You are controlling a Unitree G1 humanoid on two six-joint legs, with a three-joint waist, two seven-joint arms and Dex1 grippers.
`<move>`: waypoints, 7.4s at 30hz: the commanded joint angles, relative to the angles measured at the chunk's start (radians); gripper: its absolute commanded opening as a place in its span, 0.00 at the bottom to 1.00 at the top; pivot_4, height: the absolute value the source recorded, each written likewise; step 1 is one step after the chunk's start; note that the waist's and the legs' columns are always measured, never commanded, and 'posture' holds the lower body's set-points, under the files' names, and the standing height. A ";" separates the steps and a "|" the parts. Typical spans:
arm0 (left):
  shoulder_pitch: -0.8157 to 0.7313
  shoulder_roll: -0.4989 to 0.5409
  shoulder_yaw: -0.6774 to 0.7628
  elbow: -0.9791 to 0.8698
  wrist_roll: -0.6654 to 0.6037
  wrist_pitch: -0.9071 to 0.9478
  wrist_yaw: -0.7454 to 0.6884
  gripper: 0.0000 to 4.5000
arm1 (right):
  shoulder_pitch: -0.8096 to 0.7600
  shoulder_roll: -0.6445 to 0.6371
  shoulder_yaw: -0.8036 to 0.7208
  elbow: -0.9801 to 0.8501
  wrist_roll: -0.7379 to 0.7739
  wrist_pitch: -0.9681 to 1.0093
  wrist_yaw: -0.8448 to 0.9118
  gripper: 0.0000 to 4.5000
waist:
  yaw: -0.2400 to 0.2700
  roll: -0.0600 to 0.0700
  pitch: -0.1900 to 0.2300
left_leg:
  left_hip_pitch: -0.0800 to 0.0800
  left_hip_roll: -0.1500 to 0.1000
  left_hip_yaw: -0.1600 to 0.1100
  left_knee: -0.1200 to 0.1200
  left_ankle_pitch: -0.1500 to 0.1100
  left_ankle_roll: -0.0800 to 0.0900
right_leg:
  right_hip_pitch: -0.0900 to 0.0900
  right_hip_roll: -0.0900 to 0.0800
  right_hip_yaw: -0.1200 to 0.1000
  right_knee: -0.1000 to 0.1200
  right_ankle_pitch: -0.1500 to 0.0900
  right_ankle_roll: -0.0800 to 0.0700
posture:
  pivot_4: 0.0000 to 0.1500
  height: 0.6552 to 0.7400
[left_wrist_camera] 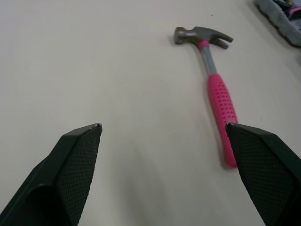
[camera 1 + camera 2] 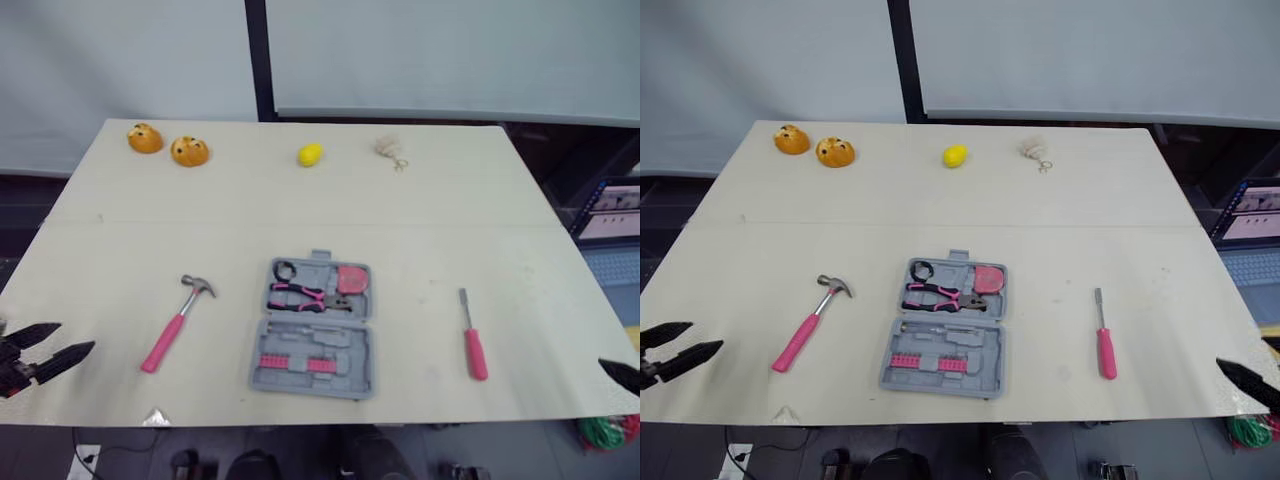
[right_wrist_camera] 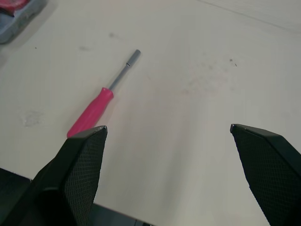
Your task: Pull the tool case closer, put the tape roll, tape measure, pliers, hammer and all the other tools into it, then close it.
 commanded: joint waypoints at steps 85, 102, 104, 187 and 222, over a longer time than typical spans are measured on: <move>-0.589 -0.085 -0.664 -0.342 0.201 0.185 -0.018 0.00 | -0.318 -0.077 0.443 -0.586 0.506 0.201 -0.323 1.00 | 0.056 0.001 0.008 | -0.008 0.001 -0.002 0.014 0.003 0.001 | -0.004 0.002 -0.001 0.007 0.001 0.003 | 1.00 1.00; -0.947 -0.286 -1.239 -0.640 0.451 0.409 -0.149 0.00 | 0.013 -0.079 0.290 -0.670 0.484 0.205 -0.243 1.00 | 0.053 0.003 0.009 | -0.008 -0.001 -0.003 0.016 0.003 0.003 | 0.000 0.005 0.004 0.005 0.003 0.007 | 1.00 1.00; -0.968 -0.327 -1.273 -0.628 0.484 0.434 -0.123 0.00 | 0.044 -0.072 0.271 -0.672 0.466 0.199 -0.233 1.00 | 0.053 0.003 0.009 | -0.008 0.000 -0.003 0.016 0.003 0.003 | -0.001 0.005 0.004 0.005 0.003 0.007 | 1.00 1.00; -0.817 -0.568 -1.025 0.450 0.517 -0.555 -0.265 0.03 | 0.083 0.045 0.196 -0.615 0.377 0.143 -0.242 1.00 | 0.055 0.007 0.000 | -0.016 -0.002 -0.010 0.020 0.002 0.004 | 0.000 0.004 0.002 0.007 0.003 0.007 | 1.00 1.00; -0.608 -0.034 -0.523 0.007 0.073 0.023 -0.274 0.98 | 0.402 0.178 -0.228 -0.391 0.337 0.091 -0.080 1.00 | 0.053 0.009 -0.012 | -0.004 0.000 -0.010 0.003 0.000 0.001 | 0.000 0.004 0.000 0.000 -0.004 0.002 | 1.00 1.00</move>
